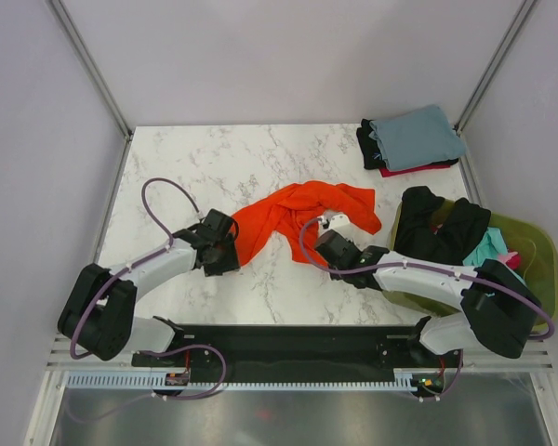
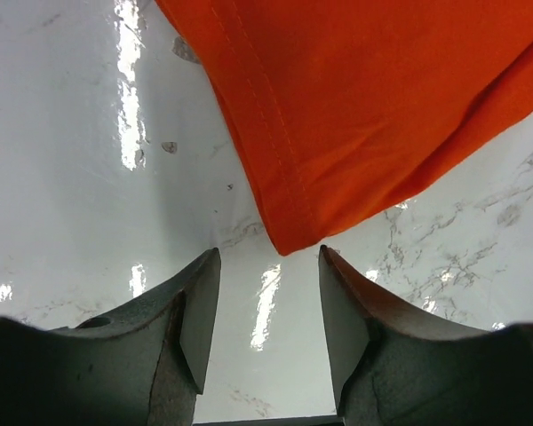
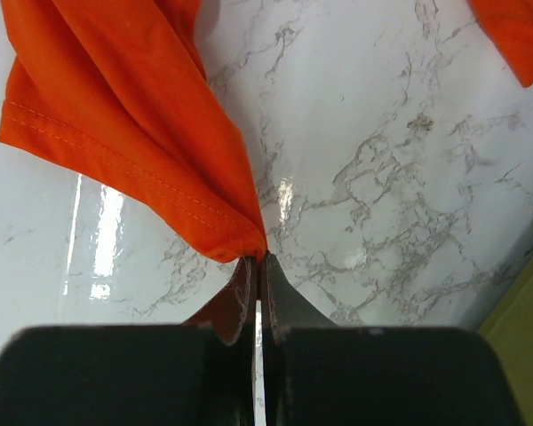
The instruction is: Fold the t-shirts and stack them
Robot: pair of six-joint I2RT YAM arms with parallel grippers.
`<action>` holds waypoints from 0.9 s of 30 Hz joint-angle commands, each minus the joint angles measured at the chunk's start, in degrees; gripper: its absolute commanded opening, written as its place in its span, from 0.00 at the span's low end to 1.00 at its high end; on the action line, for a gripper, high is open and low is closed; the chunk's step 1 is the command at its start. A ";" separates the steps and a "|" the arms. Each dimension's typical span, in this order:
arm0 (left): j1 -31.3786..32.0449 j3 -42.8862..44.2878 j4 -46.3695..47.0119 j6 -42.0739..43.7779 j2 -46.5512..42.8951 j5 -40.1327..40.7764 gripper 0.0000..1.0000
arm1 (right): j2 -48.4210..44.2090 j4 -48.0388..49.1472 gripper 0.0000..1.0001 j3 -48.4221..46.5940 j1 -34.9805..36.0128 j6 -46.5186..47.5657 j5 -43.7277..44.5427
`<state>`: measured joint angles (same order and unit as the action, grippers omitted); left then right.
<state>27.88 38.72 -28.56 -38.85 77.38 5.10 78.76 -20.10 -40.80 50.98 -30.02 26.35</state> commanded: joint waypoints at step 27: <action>-10.09 43.43 -14.24 8.52 -4.88 6.59 0.02 | -8.35 -8.28 0.00 1.60 0.00 -7.68 3.44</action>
<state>22.65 73.84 -37.28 -35.05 74.02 8.88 74.37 -25.15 -38.35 51.00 -34.63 27.57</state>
